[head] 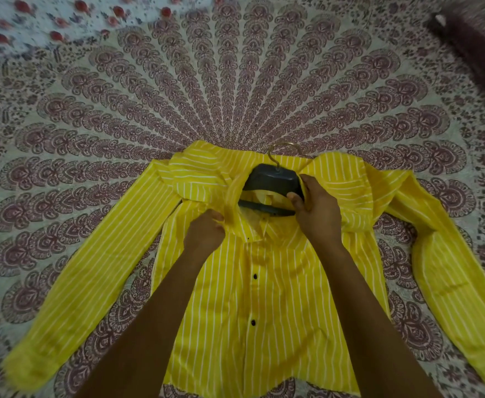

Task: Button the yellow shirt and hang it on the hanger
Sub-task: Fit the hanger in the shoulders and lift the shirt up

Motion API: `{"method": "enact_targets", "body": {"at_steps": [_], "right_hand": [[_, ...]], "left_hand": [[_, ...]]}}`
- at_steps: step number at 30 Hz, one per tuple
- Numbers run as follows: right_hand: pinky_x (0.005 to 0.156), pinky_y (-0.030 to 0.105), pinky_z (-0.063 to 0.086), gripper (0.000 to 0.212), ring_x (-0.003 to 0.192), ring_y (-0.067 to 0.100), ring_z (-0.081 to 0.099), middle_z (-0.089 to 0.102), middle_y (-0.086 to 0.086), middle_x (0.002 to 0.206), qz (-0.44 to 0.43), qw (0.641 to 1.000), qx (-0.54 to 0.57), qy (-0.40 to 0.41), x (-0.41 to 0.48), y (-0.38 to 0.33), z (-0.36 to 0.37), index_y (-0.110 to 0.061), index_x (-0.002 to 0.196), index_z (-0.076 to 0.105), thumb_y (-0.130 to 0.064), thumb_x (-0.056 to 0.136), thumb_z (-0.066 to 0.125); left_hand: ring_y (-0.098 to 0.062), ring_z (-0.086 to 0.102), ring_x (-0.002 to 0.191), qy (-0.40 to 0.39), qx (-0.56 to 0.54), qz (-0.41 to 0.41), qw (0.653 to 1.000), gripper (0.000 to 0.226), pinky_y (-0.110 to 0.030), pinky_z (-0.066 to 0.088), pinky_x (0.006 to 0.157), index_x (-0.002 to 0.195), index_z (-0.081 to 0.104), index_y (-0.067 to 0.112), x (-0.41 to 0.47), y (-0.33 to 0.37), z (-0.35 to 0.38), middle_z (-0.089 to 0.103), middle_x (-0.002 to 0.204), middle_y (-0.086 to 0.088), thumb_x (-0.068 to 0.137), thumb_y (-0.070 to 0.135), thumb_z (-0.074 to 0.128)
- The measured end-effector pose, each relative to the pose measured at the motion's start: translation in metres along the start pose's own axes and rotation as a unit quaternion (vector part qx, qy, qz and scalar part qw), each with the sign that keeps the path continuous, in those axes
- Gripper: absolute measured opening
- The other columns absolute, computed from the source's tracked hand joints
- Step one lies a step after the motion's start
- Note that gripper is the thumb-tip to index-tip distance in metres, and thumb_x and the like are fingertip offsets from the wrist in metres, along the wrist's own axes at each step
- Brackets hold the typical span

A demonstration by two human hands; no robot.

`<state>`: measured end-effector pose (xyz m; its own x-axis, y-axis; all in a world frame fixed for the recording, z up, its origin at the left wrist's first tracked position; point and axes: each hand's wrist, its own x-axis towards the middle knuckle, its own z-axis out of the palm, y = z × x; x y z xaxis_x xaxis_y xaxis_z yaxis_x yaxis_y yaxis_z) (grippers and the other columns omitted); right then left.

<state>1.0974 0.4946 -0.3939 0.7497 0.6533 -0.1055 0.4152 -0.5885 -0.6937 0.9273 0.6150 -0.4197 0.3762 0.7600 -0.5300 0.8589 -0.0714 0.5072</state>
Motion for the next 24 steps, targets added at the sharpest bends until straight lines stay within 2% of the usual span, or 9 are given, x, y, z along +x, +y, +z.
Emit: {"method": "enact_targets", "body": {"at_steps": [2, 3, 6, 8, 12, 14, 17, 20, 24], "right_hand": [[0.081, 0.039, 0.046, 0.046, 0.111, 0.033, 0.057, 0.061, 0.012, 0.123, 0.001, 1.0, -0.007, -0.004, -0.002, -0.001, -0.001, -0.013, 0.132, 0.046, -0.028, 0.09, 0.056], [0.082, 0.039, 0.045, 0.046, 0.111, 0.033, 0.056, 0.061, 0.012, 0.123, 0.006, 1.0, -0.007, -0.007, -0.003, -0.002, -0.002, -0.013, 0.132, 0.046, -0.028, 0.09, 0.056], [0.081, 0.039, 0.046, 0.046, 0.111, 0.032, 0.057, 0.062, 0.011, 0.122, 0.007, 1.0, 0.002, -0.005, -0.006, -0.005, -0.006, -0.014, 0.132, 0.048, -0.028, 0.089, 0.057], [0.079, 0.039, 0.046, 0.045, 0.11, 0.032, 0.057, 0.063, 0.01, 0.121, 0.003, 1.0, -0.002, -0.006, -0.008, -0.007, -0.008, -0.015, 0.132, 0.048, -0.027, 0.089, 0.058], [0.076, 0.04, 0.047, 0.044, 0.107, 0.034, 0.058, 0.064, 0.012, 0.118, -0.016, 1.0, -0.021, -0.013, -0.011, -0.008, -0.012, -0.015, 0.131, 0.048, -0.026, 0.089, 0.058], [0.074, 0.039, 0.047, 0.043, 0.106, 0.033, 0.059, 0.064, 0.012, 0.116, -0.019, 0.999, -0.023, -0.011, -0.013, -0.009, -0.013, -0.015, 0.131, 0.049, -0.026, 0.09, 0.057], [0.071, 0.039, 0.048, 0.042, 0.101, 0.033, 0.06, 0.066, 0.011, 0.112, -0.045, 0.999, -0.01, -0.011, -0.02, -0.013, -0.018, -0.016, 0.129, 0.049, -0.028, 0.089, 0.056], [0.077, 0.04, 0.05, 0.055, 0.102, 0.027, 0.06, 0.064, 0.007, 0.114, -0.097, 0.995, 0.015, 0.0, -0.039, -0.027, -0.038, -0.017, 0.13, 0.047, -0.047, 0.084, 0.049], [0.091, 0.044, 0.045, 0.057, 0.113, 0.017, 0.055, 0.059, -0.002, 0.123, -0.177, 0.983, 0.031, 0.026, -0.059, -0.054, -0.08, -0.022, 0.133, 0.044, -0.058, 0.089, 0.034]], "left_hand": [[-0.021, 0.06, 0.096, 0.122, -0.085, 0.077, 0.986, 0.024, -0.028, 0.045, 0.081, 0.104, 0.063, 0.01, 0.003, 0.018, -0.016, 0.065, 0.109, -0.009, 0.082, 0.006, 0.054], [-0.017, 0.057, 0.094, 0.139, -0.113, 0.136, 0.974, 0.03, -0.029, 0.046, 0.081, 0.107, 0.061, 0.011, 0.005, 0.028, -0.023, 0.063, 0.111, -0.009, 0.08, 0.0, 0.057], [-0.013, 0.044, 0.117, 0.028, -0.106, 0.281, 0.954, 0.06, -0.029, 0.038, 0.096, 0.13, 0.046, 0.017, 0.01, 0.055, -0.039, 0.047, 0.134, -0.004, 0.077, -0.001, 0.065], [-0.016, 0.042, 0.124, -0.056, -0.054, 0.299, 0.951, 0.069, -0.034, 0.036, 0.104, 0.136, 0.04, 0.02, 0.021, 0.064, -0.038, 0.047, 0.137, -0.005, 0.076, 0.005, 0.07], [-0.028, 0.046, 0.113, -0.076, 0.104, 0.33, 0.935, 0.062, -0.037, 0.039, 0.09, 0.133, 0.045, 0.021, 0.034, 0.075, -0.035, 0.057, 0.129, -0.005, 0.077, 0.019, 0.071], [-0.028, 0.046, 0.108, -0.083, 0.125, 0.336, 0.93, 0.055, -0.04, 0.041, 0.087, 0.128, 0.051, 0.016, 0.032, 0.077, -0.039, 0.06, 0.122, -0.008, 0.078, 0.022, 0.071], [-0.028, 0.05, 0.104, -0.074, 0.061, 0.343, 0.934, 0.051, -0.039, 0.042, 0.086, 0.119, 0.057, 0.013, 0.015, 0.073, -0.045, 0.063, 0.113, -0.009, 0.073, 0.031, 0.068], [-0.021, 0.057, 0.104, -0.076, -0.045, 0.359, 0.929, 0.043, -0.037, 0.045, 0.087, 0.114, 0.058, 0.014, -0.02, 0.074, -0.058, 0.064, 0.11, -0.005, 0.074, 0.03, 0.062], [-0.004, 0.058, 0.1, -0.075, -0.107, 0.381, 0.915, 0.035, -0.016, 0.045, 0.084, 0.111, 0.054, 0.032, -0.067, 0.093, -0.099, 0.062, 0.108, 0.006, 0.077, 0.028, 0.061]]}}
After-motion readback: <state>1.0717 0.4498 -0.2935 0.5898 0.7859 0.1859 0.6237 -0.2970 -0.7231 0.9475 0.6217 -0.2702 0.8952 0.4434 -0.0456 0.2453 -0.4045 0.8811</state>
